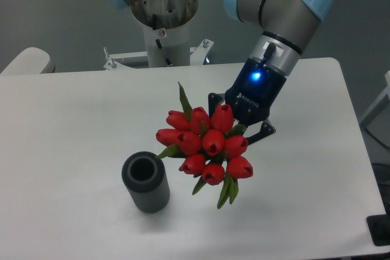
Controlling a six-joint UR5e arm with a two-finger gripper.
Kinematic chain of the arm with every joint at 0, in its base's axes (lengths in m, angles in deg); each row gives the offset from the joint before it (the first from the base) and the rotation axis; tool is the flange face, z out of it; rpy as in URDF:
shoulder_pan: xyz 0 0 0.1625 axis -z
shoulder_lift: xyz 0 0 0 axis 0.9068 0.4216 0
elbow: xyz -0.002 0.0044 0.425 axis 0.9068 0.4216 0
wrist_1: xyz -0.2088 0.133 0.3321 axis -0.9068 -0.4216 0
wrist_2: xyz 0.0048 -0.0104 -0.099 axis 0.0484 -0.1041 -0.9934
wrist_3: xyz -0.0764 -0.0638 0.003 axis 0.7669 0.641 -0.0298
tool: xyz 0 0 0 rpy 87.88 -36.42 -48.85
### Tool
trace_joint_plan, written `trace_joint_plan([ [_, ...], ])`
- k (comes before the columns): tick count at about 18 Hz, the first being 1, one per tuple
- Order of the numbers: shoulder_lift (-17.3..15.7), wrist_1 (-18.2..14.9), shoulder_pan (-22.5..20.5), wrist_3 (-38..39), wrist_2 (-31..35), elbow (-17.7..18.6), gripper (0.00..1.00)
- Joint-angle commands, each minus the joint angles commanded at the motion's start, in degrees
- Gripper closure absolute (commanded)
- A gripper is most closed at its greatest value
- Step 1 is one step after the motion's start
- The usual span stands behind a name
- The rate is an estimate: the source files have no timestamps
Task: Insert the flowers into the vase
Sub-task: 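Hold the red tulip bouquet in the gripper above the table, then move the held tulips over the grey vase and lower stems in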
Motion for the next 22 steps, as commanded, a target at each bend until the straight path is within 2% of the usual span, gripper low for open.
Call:
trace_joint_plan([
  [9, 0.00, 0.26, 0.53, 4.83, -0.70, -0.09, 0.82],
  [14, 0.00, 4.12, 1.58, 10.36, -1.05, -0.09, 0.81],
  [19, -0.35, 4.57, 1.76, 14.50, -1.14, -0.44, 0.80],
  [22, -0.35, 4.66, 4.04, 14.33, -1.49, -0.61, 0.81],
])
